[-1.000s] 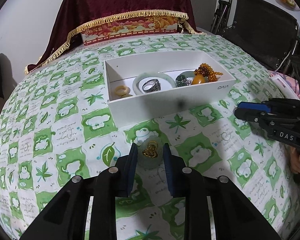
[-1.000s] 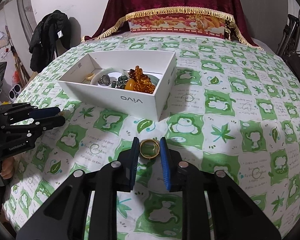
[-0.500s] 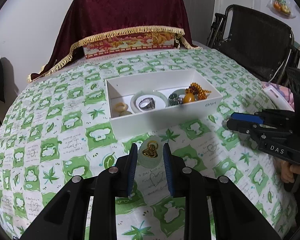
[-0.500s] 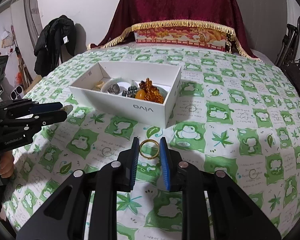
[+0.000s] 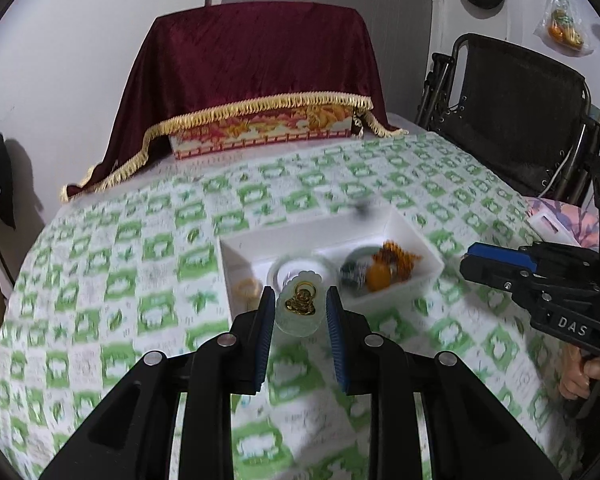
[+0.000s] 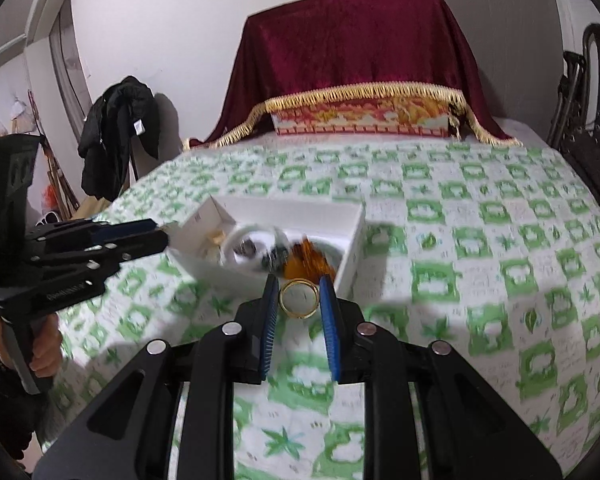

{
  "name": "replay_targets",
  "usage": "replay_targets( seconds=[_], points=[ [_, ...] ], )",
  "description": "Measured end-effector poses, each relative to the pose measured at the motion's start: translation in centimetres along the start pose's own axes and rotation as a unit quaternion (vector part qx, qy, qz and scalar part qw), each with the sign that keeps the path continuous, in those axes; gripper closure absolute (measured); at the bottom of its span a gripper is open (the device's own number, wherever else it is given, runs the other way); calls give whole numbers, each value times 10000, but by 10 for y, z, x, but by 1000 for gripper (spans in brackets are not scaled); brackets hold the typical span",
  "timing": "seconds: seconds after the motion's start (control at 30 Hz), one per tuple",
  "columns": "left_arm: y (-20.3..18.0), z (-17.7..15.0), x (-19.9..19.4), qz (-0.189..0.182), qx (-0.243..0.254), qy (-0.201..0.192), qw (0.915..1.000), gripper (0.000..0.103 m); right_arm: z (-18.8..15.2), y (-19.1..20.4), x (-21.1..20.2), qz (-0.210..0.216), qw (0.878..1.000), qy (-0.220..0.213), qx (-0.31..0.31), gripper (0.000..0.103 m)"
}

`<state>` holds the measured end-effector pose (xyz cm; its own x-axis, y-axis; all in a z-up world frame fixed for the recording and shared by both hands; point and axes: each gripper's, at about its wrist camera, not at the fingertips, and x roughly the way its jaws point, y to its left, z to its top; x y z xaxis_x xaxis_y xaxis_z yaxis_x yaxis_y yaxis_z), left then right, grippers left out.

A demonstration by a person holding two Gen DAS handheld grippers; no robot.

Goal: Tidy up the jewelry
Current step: 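Carry the pendant and ring into the white box and lower them, then open both tools to release the pendant and ring in the box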

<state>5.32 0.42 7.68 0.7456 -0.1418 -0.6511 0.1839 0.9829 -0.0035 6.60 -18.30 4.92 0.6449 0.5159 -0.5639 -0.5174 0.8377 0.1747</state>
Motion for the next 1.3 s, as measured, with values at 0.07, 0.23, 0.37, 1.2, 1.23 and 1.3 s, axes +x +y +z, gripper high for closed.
replay_targets(
  seconds=[0.07,0.23,0.37,1.2,1.23,1.3],
  points=[
    [-1,8,4,-3,20,-23,10000,77,10,2,3,51,10000,-32,-42,83],
    [0,20,19,-1,-24,-7,10000,77,32,6,20,101,9999,-9,-98,83],
    [6,23,35,-12,-127,84,9999,77,43,8,37,97,9999,43,-118,83],
    [13,13,54,75,-264,247,9993,63,30,-6,67,109,9997,122,160,82],
    [13,13,53,111,-249,225,9994,60,30,-7,65,103,9997,102,185,82],
    [11,12,49,218,-214,156,9994,55,30,-9,60,86,9997,34,241,82]
  ],
)
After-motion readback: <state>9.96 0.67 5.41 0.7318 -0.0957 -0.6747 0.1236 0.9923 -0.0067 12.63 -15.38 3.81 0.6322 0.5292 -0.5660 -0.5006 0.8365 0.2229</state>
